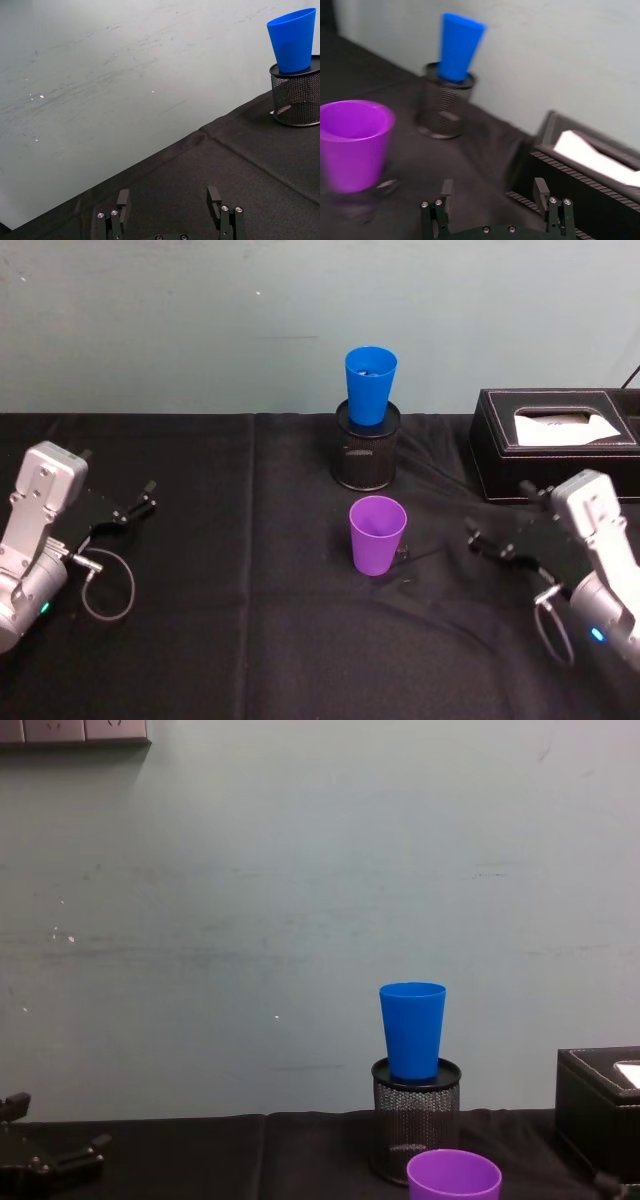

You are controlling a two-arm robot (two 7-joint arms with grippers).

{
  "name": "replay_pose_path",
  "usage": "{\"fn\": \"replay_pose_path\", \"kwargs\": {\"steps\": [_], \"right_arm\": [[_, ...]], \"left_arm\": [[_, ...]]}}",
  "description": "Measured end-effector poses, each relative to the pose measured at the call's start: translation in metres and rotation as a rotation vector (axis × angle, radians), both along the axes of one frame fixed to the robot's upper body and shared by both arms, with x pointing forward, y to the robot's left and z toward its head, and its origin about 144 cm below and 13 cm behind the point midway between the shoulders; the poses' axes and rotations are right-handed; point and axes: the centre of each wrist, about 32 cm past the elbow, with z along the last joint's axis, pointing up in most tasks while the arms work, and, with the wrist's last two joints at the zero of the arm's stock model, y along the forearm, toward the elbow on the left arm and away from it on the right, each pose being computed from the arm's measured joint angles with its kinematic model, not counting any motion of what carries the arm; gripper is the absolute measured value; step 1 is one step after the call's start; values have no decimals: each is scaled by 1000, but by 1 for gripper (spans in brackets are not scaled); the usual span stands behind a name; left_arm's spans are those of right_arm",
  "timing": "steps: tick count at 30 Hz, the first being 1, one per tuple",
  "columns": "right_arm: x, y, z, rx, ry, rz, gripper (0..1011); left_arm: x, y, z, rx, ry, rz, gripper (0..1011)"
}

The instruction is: Pick up one cup with a gripper and tap it against the other cup.

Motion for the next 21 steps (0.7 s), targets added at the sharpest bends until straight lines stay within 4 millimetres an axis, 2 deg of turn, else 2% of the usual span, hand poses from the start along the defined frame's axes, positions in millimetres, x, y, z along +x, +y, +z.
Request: {"fn": "replay_pose_path", "kwargs": {"steps": [10,15,21], "right_arm": [[-20,24,-12,121,115,238,1004],[-14,37,-17,143,124,272,1004],[3,48,-20,157,116,257,1004]], "left_arm": [[0,0,0,0,0,0,1000],[0,0,0,0,0,0,1000],[0,0,0,0,0,0,1000]]}}
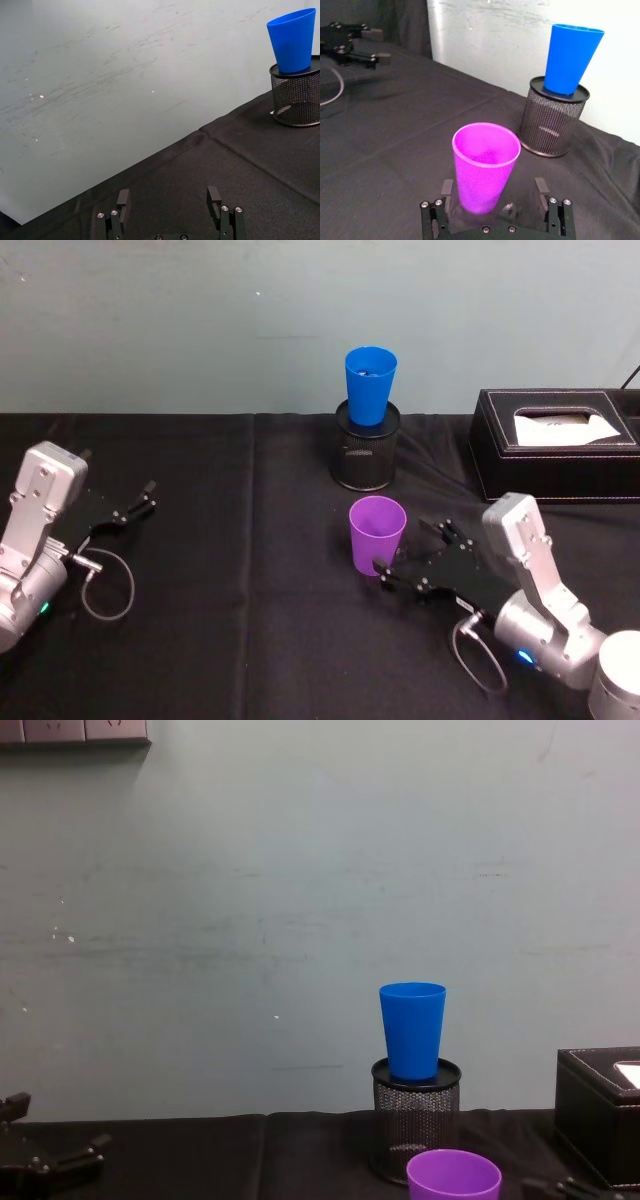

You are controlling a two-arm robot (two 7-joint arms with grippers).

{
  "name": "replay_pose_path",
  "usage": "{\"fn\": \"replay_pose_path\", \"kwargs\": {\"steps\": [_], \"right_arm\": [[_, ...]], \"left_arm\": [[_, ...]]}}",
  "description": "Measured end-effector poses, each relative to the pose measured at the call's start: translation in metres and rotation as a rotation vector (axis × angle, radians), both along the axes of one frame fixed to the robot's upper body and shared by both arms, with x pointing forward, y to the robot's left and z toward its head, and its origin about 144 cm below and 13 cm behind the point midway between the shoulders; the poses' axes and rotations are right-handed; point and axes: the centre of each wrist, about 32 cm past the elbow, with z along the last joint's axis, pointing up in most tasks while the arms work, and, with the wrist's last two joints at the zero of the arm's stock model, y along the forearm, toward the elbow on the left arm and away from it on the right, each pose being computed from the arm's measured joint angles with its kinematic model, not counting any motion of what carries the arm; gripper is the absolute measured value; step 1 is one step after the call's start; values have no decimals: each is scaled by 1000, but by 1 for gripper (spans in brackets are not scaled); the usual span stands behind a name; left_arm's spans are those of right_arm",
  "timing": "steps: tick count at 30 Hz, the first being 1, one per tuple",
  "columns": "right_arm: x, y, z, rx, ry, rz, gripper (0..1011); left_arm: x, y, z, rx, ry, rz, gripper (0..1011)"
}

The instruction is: Pick up one cup with a gripper and tap it against the other cup.

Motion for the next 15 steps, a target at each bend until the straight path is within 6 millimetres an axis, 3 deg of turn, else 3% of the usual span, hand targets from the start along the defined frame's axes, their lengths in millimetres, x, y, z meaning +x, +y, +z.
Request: {"fn": "replay_pose_path", "kwargs": {"steps": [15], "right_arm": [[33,22,1,65,35,-3,1004]], "left_arm": [[0,0,0,0,0,0,1000]]}}
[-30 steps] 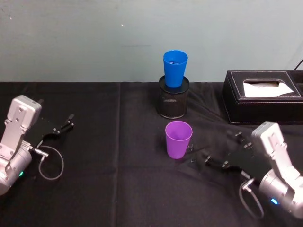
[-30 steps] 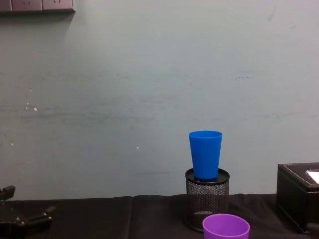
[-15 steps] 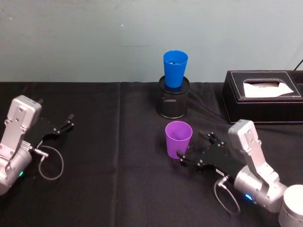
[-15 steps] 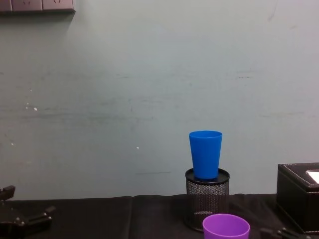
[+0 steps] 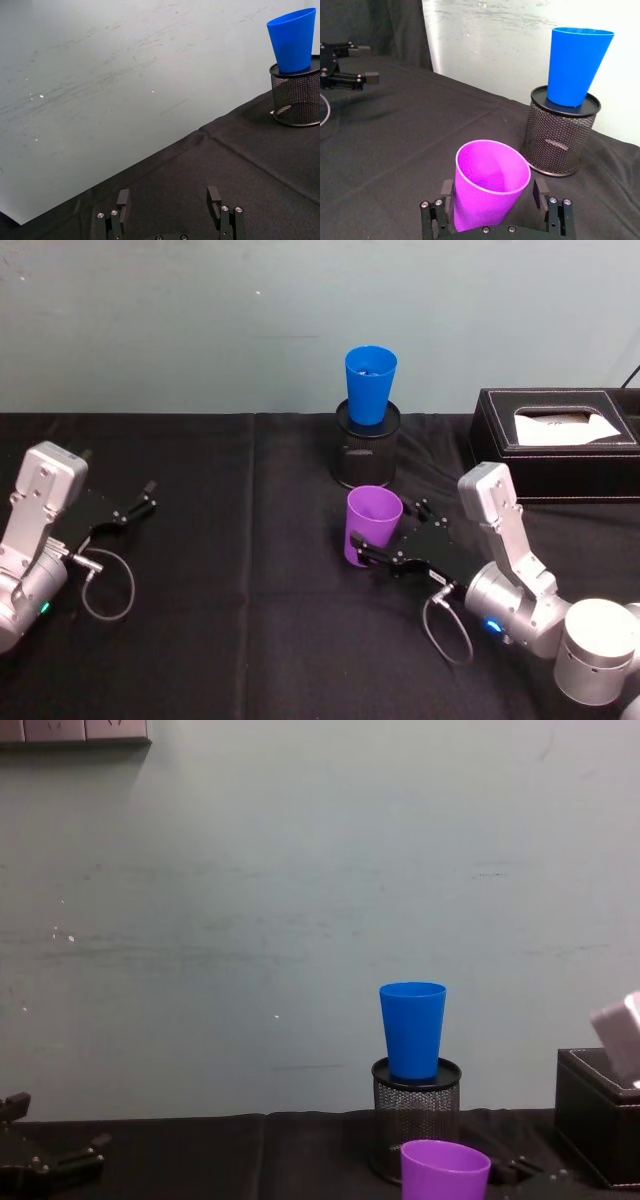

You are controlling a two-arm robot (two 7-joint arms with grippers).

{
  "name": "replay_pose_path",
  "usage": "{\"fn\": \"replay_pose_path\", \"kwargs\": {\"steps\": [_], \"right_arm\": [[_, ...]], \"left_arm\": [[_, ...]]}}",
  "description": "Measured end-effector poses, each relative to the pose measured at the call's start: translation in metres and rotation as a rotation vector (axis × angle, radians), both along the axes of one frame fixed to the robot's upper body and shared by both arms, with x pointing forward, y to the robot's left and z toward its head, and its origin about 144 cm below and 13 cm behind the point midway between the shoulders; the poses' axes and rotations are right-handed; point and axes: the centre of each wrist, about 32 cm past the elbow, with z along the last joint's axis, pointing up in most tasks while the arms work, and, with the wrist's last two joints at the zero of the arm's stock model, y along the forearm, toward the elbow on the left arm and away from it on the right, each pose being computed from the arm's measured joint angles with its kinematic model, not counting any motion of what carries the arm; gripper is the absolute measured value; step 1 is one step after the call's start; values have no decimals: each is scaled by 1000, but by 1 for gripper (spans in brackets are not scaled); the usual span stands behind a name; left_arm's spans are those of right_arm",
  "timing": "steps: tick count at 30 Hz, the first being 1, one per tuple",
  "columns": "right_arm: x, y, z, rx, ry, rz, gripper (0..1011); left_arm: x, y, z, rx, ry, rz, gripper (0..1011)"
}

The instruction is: Pick up one cup with a gripper and tap it against the other cup.

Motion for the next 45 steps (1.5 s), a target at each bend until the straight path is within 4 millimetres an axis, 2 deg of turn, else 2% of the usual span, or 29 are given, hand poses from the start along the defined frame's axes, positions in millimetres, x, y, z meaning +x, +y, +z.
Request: {"fn": "replay_pose_path", "kwargs": {"steps": [25,30,36,42,45], "right_arm": [[14,18,-4,57,5,28,1004],[14,19,-4,72,5,28,875],[14,20,-3,74,5,28,790],[9,18,16,71,-33,36,756],[7,15,38,53,-69,28,742]], "left_arm": [[0,0,0,0,0,0,1000],[0,0,0,0,0,0,1000],[0,0,0,0,0,0,1000],[0,0,0,0,0,0,1000],[0,0,0,0,0,0,1000]]}}
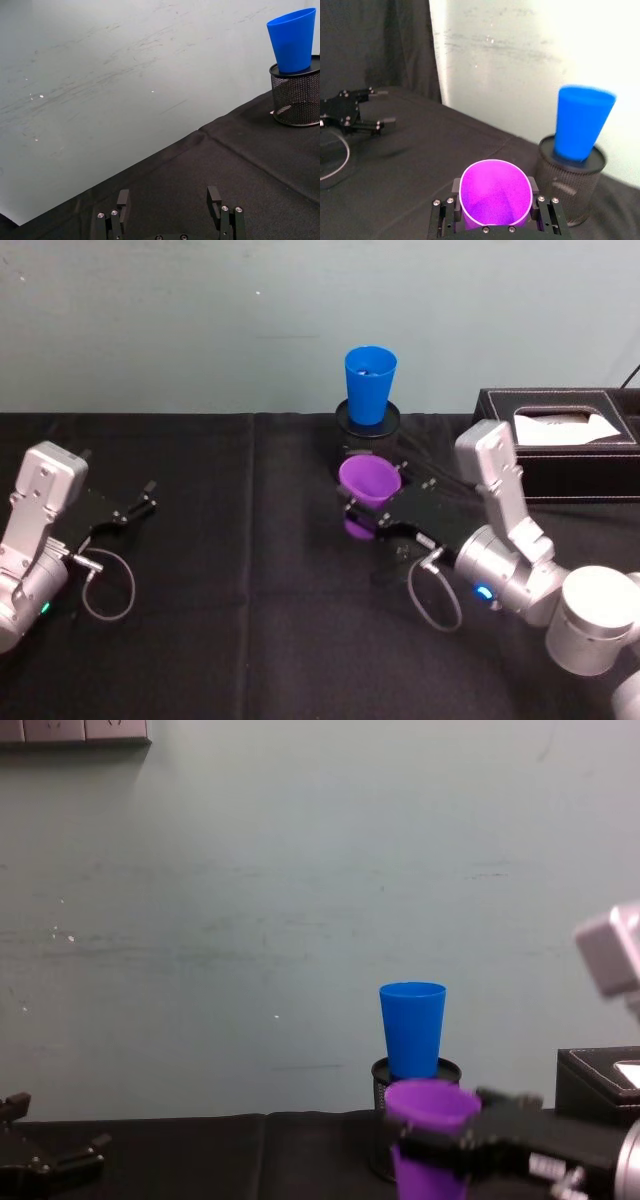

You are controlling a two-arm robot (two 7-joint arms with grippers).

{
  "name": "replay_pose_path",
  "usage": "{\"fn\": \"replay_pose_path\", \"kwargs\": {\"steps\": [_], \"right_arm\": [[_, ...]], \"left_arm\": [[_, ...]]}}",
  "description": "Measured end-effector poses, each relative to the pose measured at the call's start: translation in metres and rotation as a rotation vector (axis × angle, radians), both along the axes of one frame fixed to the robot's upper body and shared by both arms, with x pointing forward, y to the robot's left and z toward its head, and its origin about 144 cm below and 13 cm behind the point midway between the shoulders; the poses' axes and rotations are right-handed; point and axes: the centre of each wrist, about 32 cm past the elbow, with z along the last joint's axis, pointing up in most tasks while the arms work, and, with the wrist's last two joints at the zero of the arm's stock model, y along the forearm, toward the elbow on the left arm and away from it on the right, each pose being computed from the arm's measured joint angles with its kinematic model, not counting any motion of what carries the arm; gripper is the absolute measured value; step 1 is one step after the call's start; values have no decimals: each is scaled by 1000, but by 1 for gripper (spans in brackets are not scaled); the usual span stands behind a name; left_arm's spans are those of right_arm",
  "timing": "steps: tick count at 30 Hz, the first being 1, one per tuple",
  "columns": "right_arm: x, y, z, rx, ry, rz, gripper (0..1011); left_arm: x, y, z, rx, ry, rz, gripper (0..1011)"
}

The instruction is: Pick up one cup with a gripper and tap it against the other cup.

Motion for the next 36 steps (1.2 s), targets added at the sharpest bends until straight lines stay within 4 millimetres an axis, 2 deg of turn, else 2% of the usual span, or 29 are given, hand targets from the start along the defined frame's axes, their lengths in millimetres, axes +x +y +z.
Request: {"fn": "replay_pose_path", "kwargs": {"steps": [8,12,20,36], "right_arm": [[0,-10,42,-32,-8,-24,739],[-2,-15,53,-16,24,-23,739],[-8,-19,62,14,81,-3,738],[-8,-19,62,15,82,-4,739]], "left_arm": [[0,0,0,0,0,0,1000],[0,0,0,0,0,0,1000],[0,0,0,0,0,0,1000],[0,0,0,0,0,0,1000]]}}
